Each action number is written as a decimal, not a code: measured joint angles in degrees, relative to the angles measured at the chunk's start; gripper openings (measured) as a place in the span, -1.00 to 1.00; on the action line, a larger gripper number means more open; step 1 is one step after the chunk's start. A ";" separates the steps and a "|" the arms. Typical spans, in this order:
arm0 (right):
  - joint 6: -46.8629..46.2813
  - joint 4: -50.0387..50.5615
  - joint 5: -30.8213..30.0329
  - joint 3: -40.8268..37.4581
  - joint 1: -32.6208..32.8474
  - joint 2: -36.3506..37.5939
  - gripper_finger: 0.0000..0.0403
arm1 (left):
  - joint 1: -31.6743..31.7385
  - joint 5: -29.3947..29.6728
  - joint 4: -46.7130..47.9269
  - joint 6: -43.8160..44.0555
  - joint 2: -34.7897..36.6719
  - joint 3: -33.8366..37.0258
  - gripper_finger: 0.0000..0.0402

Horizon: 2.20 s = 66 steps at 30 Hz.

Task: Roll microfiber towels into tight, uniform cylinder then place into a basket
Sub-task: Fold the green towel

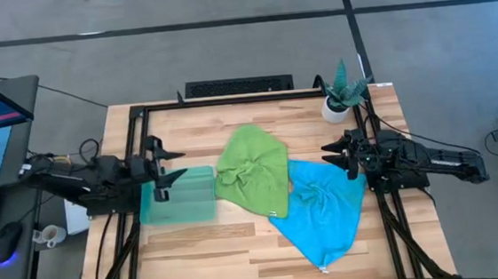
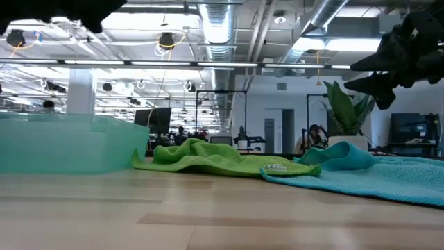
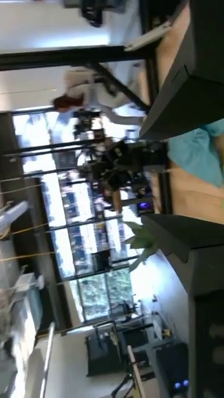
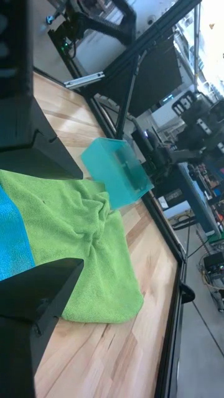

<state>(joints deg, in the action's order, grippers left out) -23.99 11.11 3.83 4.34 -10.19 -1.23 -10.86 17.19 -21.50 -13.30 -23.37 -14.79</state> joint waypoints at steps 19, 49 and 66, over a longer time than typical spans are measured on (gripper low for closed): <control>0.00 0.00 -0.01 0.01 0.00 -0.01 0.19 | -5.62 4.72 1.18 -4.98 -44.43 -17.47 -0.02; 0.00 0.01 -0.01 0.01 0.00 0.00 0.19 | -10.29 0.30 14.51 -0.36 -67.93 -37.02 -0.02; 0.00 0.01 -0.01 0.00 -0.01 0.00 0.19 | -8.23 -2.99 17.56 8.50 -71.50 -36.98 -0.02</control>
<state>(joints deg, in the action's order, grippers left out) -23.99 11.12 3.81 4.34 -10.20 -1.22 -19.09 14.20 -3.94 -4.80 -94.87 -51.77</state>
